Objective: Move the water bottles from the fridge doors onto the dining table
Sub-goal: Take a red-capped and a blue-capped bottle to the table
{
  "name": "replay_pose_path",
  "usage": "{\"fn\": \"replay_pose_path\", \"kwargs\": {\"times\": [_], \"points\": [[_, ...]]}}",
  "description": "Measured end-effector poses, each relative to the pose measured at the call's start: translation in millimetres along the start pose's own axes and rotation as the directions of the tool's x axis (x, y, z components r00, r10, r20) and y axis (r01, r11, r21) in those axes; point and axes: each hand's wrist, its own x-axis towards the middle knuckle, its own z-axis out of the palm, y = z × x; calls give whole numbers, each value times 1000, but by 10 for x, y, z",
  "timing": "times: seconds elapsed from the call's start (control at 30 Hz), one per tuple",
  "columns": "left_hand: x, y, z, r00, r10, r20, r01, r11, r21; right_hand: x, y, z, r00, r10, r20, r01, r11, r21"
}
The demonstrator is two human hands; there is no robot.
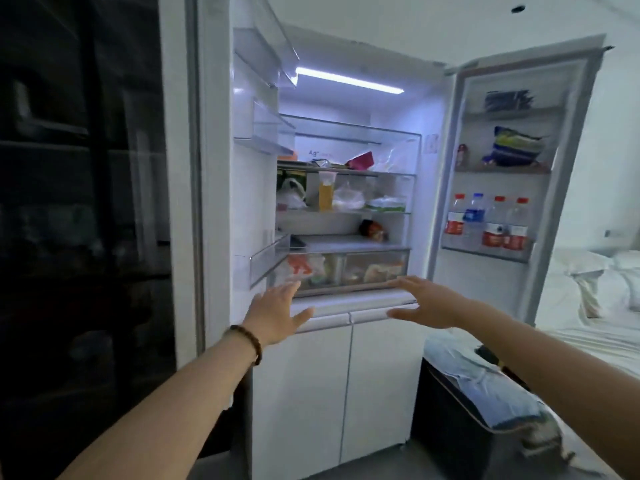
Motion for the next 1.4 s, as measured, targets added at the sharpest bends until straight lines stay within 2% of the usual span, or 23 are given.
{"fn": "replay_pose_path", "kwargs": {"times": [0.13, 0.3, 0.37, 0.47, 0.67, 0.8, 1.0, 1.1, 1.27, 1.4], "points": [[433, 858, 315, 996, 74, -44, -69, 992, 107, -210, 884, -67, 987, 84, -139, -78, 996, 42], [1055, 1547, 637, 995, 99, -7, -99, 993, 57, -302, 1770, -84, 970, 194, -144, -187, 980, 63], [1371, 1724, 774, 993, 120, -21, -119, 992, 29, -275, 2048, -87, 962, 207, -180, -192, 977, 93], [1871, 1936, 977, 987, 158, -27, -157, 987, 24, -124, 2408, -73, 955, 250, -160, -234, 966, 113], [3006, 2047, 1383, 981, 190, -31, -191, 981, -38, 607, 3098, -85, 918, 346, -191, -329, 937, 116], [3844, 2002, 1594, 985, 175, -1, -174, 983, -65, 1227, 3433, -151, 907, 360, -219, -342, 932, 118], [4653, 2175, 1969, 987, 134, 85, -113, 970, -214, 1878, 3924, -186, 900, 348, -261, -333, 937, 102], [5077, 2351, 2127, 990, 130, 64, -110, 962, -250, 2199, 4249, -234, 897, 351, -267, -336, 936, 103], [5714, 2696, 2403, 990, 132, 45, -115, 954, -275, 2688, 4864, -324, 914, 272, -300, -258, 962, 86], [6235, 3007, 2396, 989, 144, -31, -148, 964, -222, 3083, 5344, -518, 915, 210, -346, -182, 977, 111]]}}
